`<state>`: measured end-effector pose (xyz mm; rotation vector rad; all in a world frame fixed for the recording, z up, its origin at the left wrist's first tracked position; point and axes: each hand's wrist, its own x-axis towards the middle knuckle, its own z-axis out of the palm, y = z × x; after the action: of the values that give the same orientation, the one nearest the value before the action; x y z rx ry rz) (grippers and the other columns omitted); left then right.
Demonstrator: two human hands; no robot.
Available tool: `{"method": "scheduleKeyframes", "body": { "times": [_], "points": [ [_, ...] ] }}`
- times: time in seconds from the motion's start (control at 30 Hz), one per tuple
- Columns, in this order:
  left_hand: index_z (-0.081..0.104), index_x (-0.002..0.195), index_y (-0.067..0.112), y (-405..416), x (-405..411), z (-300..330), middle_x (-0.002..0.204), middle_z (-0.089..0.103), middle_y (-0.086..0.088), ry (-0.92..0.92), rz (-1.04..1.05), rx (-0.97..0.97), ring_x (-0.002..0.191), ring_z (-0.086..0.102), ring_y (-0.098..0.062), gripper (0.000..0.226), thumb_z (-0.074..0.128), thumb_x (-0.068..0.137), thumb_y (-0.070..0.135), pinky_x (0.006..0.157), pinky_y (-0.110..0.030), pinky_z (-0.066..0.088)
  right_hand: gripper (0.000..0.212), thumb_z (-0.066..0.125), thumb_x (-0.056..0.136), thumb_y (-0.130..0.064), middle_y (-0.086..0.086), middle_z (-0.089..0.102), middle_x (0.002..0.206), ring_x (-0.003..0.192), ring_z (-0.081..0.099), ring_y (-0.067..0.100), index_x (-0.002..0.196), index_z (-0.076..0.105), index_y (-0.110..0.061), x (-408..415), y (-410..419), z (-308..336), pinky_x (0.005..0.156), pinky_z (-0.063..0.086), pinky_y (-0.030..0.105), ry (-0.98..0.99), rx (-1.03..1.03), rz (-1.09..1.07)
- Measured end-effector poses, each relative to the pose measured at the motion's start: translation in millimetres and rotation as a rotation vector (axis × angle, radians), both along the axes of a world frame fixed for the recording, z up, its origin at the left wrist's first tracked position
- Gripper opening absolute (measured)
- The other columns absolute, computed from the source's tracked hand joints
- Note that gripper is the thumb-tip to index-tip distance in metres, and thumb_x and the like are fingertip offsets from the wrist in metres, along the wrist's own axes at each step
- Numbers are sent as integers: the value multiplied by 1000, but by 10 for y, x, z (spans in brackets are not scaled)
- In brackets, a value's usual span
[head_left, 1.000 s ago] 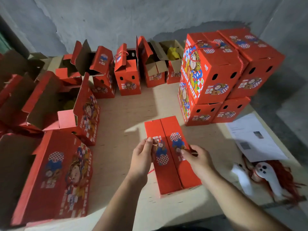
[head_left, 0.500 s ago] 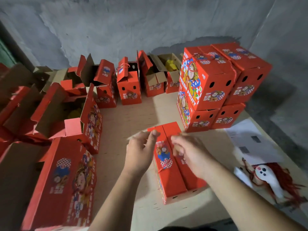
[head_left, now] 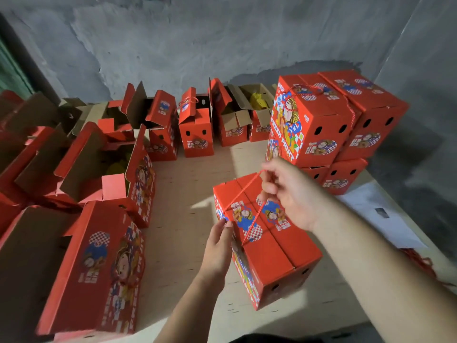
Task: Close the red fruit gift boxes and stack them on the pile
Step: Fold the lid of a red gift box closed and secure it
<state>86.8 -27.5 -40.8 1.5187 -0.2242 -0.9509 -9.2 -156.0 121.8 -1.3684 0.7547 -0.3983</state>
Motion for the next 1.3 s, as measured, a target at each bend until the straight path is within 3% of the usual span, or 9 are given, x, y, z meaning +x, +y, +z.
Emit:
{"method": "scheduleKeyframes", "body": {
  "times": [0.1, 0.23, 0.43, 0.57, 0.67, 0.8, 0.93, 1.1, 1.3],
  "points": [
    [61, 137, 39, -45, 47, 102, 142, 62, 8, -65, 27, -116, 131, 59, -10, 65, 59, 84, 77, 114, -40, 44, 30, 61, 91, -40, 4, 57, 62, 69, 66, 23, 76, 65, -15, 6, -154, 398, 82, 52, 36, -143, -151, 122],
    [65, 133, 46, -122, 125, 248, 136, 67, 18, -7, -109, -161, 129, 61, -9, 56, 48, 90, 78, 114, -41, 40, 30, 58, 94, -42, 12, 73, 85, 88, 69, 26, 88, 77, -19, -104, -302, 525, 85, 56, 37, -265, -234, 218],
    [59, 141, 33, -73, -129, 12, 129, 71, 13, 107, -186, 23, 121, 64, -9, 58, 66, 90, 60, 102, -32, 43, 36, 67, 82, -46, 10, 79, 91, 92, 72, 23, 91, 75, -12, -257, -324, -449, 96, 50, 52, 103, -173, 30],
    [62, 135, 25, -79, -255, -118, 112, 77, 12, 118, -235, 89, 101, 71, -1, 39, 68, 98, 37, 77, -15, 50, 8, 69, 97, -30, -6, 74, 113, 109, 68, 15, 104, 69, -30, -443, -499, -1077, 82, 50, 28, 261, -306, -252],
    [62, 135, 29, -109, -339, -152, 120, 76, 10, 104, -229, 38, 110, 71, -4, 47, 77, 91, 37, 85, -18, 51, 58, 74, 93, -37, 4, 51, 145, 131, 54, 21, 143, 48, -23, -717, -445, -1535, 104, 42, 32, 517, -372, -334],
    [46, 144, 28, -222, -513, -233, 127, 74, 2, 101, -282, -29, 117, 71, -14, 51, 67, 100, 11, 93, -27, 58, 38, 76, 92, -34, -4, 73, 125, 107, 70, 5, 127, 62, -27, -943, -117, -1879, 100, 54, 35, 483, -145, -161],
    [47, 144, 24, -345, -549, -149, 117, 78, -3, 180, -162, -102, 104, 76, -20, 55, 66, 98, 1, 77, -30, 62, 41, 71, 96, -22, -19, 75, 116, 110, 69, 3, 132, 62, -38, -904, -208, -1565, 105, 53, 42, 353, -233, -104],
    [59, 137, 29, -572, -405, 448, 122, 77, -5, 118, -125, -200, 111, 74, -27, 57, 74, 82, 25, 101, -50, 56, 52, 64, 85, -53, -34, 68, 120, 113, 64, -9, 136, 56, -53, -864, -536, -712, 104, 53, 35, 251, -450, -7],
    [59, 132, 34, -1100, -95, 1173, 113, 79, -1, -56, -13, -262, 101, 77, -21, 63, 73, 70, 35, 77, -37, 60, 73, 80, 75, -51, -31, 67, 124, 115, 63, -7, 139, 43, -58, -474, -1008, -46, 105, 51, 32, 87, -512, 45]
  ]
}}
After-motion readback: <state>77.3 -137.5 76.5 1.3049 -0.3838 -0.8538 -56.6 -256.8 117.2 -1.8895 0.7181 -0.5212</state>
